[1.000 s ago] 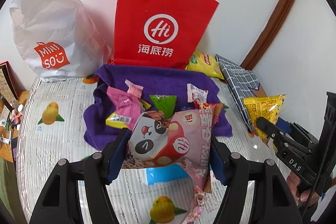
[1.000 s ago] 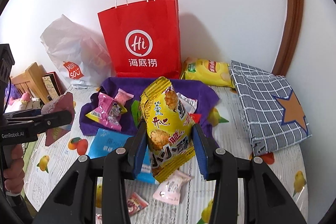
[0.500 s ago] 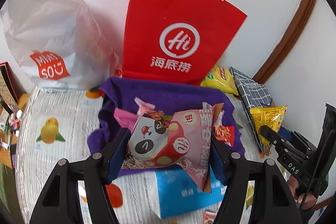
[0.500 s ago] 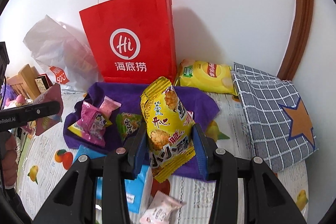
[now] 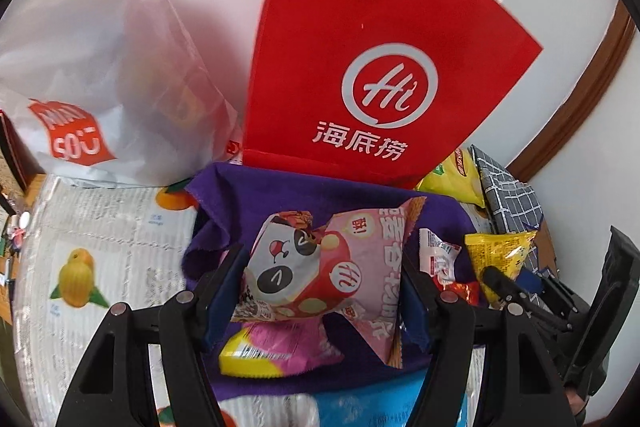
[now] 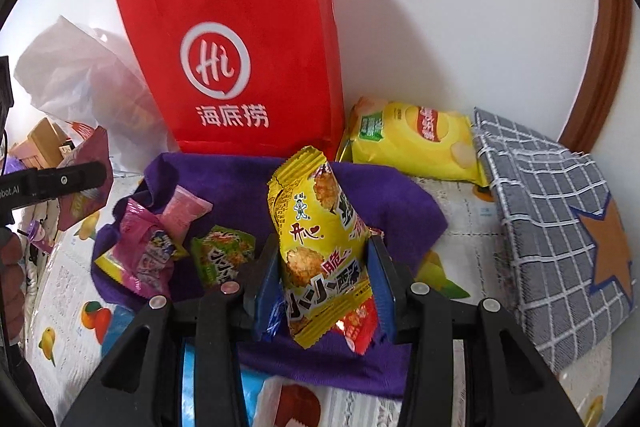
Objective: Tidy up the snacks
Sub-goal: 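Lower the pink panda bag onto the towel with the left tool while the right lowers the yellow bag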
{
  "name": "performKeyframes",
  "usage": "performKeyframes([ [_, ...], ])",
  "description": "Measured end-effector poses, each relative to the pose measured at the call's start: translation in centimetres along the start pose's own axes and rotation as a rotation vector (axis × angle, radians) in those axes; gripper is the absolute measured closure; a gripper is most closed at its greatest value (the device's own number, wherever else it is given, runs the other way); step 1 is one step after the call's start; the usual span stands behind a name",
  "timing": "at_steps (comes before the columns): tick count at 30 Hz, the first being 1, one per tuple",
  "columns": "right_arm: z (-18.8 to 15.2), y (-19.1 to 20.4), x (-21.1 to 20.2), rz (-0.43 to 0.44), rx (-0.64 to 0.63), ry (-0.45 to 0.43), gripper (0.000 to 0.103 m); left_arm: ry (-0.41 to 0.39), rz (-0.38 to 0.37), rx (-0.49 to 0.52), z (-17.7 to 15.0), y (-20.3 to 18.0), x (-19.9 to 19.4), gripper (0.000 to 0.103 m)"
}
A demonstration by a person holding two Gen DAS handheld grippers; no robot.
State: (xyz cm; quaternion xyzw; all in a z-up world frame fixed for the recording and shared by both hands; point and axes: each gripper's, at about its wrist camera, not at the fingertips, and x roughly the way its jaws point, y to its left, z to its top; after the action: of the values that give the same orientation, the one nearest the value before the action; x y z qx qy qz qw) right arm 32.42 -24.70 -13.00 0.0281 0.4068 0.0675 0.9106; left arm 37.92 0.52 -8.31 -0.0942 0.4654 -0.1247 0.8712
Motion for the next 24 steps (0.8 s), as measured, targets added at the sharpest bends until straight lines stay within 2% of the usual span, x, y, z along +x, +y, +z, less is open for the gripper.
performKeyframes([
  [12, -0.3, -0.9, 5.2, 0.012, -0.001, 0.061, 0.061, 0.064, 0.004, 0.031, 0.2, -0.9, 5.0, 0.035],
  [24, -0.6, -0.6, 6.2, 0.013, -0.032, 0.078, 0.058, 0.113, 0.013, 0.059, -0.4, -2.1, 7.5, 0.032],
])
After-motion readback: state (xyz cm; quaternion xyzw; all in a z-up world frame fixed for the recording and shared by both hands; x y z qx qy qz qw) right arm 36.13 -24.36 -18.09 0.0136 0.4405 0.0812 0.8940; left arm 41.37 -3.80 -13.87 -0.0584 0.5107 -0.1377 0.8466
